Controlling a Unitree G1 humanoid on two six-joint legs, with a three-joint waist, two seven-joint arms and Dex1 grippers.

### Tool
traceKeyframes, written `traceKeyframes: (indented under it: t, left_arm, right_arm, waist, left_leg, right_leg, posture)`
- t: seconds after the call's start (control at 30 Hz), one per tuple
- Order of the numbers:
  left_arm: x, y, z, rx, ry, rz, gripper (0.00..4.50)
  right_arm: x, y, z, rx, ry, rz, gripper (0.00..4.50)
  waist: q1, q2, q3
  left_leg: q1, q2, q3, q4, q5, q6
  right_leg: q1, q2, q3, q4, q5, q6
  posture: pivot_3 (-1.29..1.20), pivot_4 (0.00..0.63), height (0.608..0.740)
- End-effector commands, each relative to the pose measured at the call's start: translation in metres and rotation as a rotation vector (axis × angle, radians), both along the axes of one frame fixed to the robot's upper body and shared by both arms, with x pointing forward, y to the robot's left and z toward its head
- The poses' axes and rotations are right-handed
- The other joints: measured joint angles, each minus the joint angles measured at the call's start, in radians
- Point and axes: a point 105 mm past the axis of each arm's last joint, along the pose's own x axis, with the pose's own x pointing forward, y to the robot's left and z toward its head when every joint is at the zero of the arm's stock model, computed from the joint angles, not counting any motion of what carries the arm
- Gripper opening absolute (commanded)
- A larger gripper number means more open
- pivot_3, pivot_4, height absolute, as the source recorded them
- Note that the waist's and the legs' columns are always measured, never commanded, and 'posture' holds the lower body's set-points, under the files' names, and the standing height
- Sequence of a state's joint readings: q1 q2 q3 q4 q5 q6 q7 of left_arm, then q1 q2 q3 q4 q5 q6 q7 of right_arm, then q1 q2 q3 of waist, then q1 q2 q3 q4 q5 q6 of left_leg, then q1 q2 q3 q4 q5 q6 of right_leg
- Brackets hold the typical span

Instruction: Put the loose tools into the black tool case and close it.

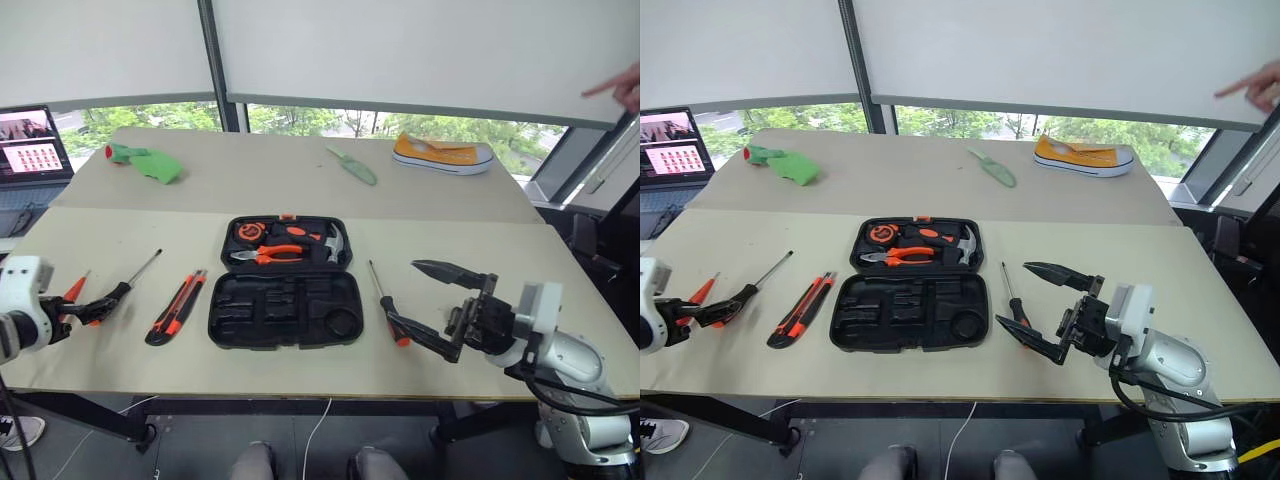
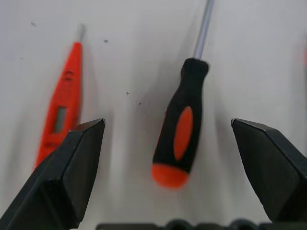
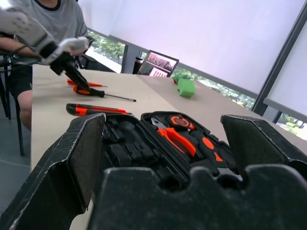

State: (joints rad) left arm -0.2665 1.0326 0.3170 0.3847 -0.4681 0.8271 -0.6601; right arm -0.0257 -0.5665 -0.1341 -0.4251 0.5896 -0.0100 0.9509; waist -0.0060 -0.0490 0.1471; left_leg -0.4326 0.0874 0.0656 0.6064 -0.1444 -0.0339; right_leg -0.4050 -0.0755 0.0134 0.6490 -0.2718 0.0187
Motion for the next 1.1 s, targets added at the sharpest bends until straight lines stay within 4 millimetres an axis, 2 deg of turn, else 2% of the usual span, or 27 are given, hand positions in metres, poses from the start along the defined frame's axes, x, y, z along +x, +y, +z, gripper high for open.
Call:
traceKeyframes:
  t: [0.03, 0.13, 0.17, 0.27, 0.3, 0.37, 0.47, 0.6, 0.73, 0.87, 1.1]
  left_arm:
    - [0.012, 0.005, 0.004, 0.062, 0.002, -0.04, 3.54]
    - [0.021, -0.002, 0.007, 0.04, -0.043, -0.098, 2.51]
    - [0.022, -0.003, 0.008, 0.041, -0.051, -0.107, 2.04]
    - [0.03, -0.008, 0.027, 0.068, -0.183, -0.203, 0.99]
    - [0.033, -0.012, 0.037, 0.077, -0.247, -0.249, 0.88]
    - [0.037, -0.029, 0.06, 0.153, -0.389, -0.411, 0.88]
    - [0.037, -0.081, 0.076, 0.266, -0.496, -0.767, 0.88]
    - [0.041, -0.15, 0.068, 0.38, -0.452, -1.155, 0.88]
    - [0.052, -0.201, 0.053, 0.458, -0.376, -1.35, 0.88]
    - [0.068, -0.224, 0.044, 0.547, -0.323, -1.395, 0.88]
    - [0.084, -0.232, 0.033, 0.663, -0.259, -1.406, 0.88]
  right_arm:
    - [-0.001, -0.005, 0.005, -0.02, -0.027, -0.027, 4.5]
    - [-0.003, -0.009, 0.003, -0.026, -0.022, -0.047, 4.5]
    - [-0.004, -0.01, 0.002, -0.028, -0.02, -0.051, 4.5]
    - [-0.006, -0.013, -0.002, -0.038, -0.013, -0.065, 4.5]
    - [-0.006, -0.015, -0.002, -0.041, -0.012, -0.074, 4.5]
    - [-0.006, -0.02, -0.003, -0.046, -0.01, -0.1, 4.5]
    - [-0.007, -0.03, -0.002, -0.058, -0.004, -0.134, 4.5]
    - [-0.008, -0.041, -0.006, -0.081, 0.014, -0.164, 4.5]
    - [-0.007, -0.046, -0.01, -0.095, 0.031, -0.176, 4.5]
    - [-0.008, -0.048, -0.011, -0.098, 0.035, -0.178, 4.5]
    - [-0.011, -0.046, -0.014, -0.094, 0.041, -0.183, 4.5]
  waist:
    - [0.003, 0.001, 0.001]
    - [0.007, 0.002, 0.001]
    - [0.009, 0.002, 0.001]
    - [0.011, 0.001, 0.001]
    - [0.012, 0.001, 0.001]
    - [0.014, 0.001, 0.001]
    - [0.021, 0.001, 0.001]
    - [0.035, 0.001, 0.001]
    - [0.04, 0.002, 0.001]
    - [0.021, 0.002, 0.001]
    - [0.012, 0.002, 0.001]
  left_leg:
    - [0.0, 0.0, -0.001, 0.0, -0.001, -0.001]
    - [0.0, 0.0, -0.001, 0.0, -0.001, -0.001]
    - [0.0, 0.0, -0.001, 0.0, -0.001, -0.001]
    - [-0.001, 0.0, -0.001, 0.002, -0.001, -0.001]
    - [-0.001, 0.0, -0.001, 0.002, -0.001, -0.001]
    - [-0.001, 0.0, -0.001, 0.003, -0.001, -0.001]
    - [-0.002, 0.0, -0.001, 0.004, -0.001, -0.002]
    - [-0.004, -0.001, 0.0, 0.006, -0.001, -0.002]
    - [-0.004, -0.002, 0.0, 0.009, 0.0, 0.0]
    - [-0.006, -0.002, -0.001, 0.01, 0.001, 0.001]
    - [-0.006, -0.002, -0.003, 0.01, 0.001, 0.002]
  right_leg:
    - [0.0, 0.0, 0.0, 0.001, -0.002, 0.0]
    - [0.0, 0.0, 0.0, 0.001, -0.002, 0.0]
    - [0.0, 0.0, -0.001, 0.001, -0.002, 0.0]
    - [0.0, -0.001, 0.0, 0.001, -0.002, 0.001]
    - [0.0, -0.001, 0.0, 0.001, -0.002, 0.001]
    - [0.001, -0.001, -0.001, 0.001, -0.002, 0.001]
    - [0.001, -0.002, -0.001, 0.0, -0.001, 0.001]
    - [0.002, -0.002, 0.0, 0.0, -0.001, 0.002]
    - [0.003, -0.001, 0.001, 0.0, 0.0, 0.004]
    - [0.002, 0.001, 0.002, 0.0, 0.001, 0.005]
    - [0.002, 0.002, 0.003, 0.0, 0.0, 0.006]
  posture:
    - [0.0, 0.15, 0.74]
    - [0.0, 0.15, 0.74]
    - [0.0, 0.15, 0.74]
    - [0.0, 0.15, 0.74]
    - [0.0, 0.15, 0.74]
    - [0.0, 0.15, 0.74]
    - [0.0, 0.15, 0.74]
    - [0.0, 0.15, 0.74]
    - [0.0, 0.15, 0.74]
    - [0.0, 0.15, 0.74]
    - [0.0, 0.15, 0.74]
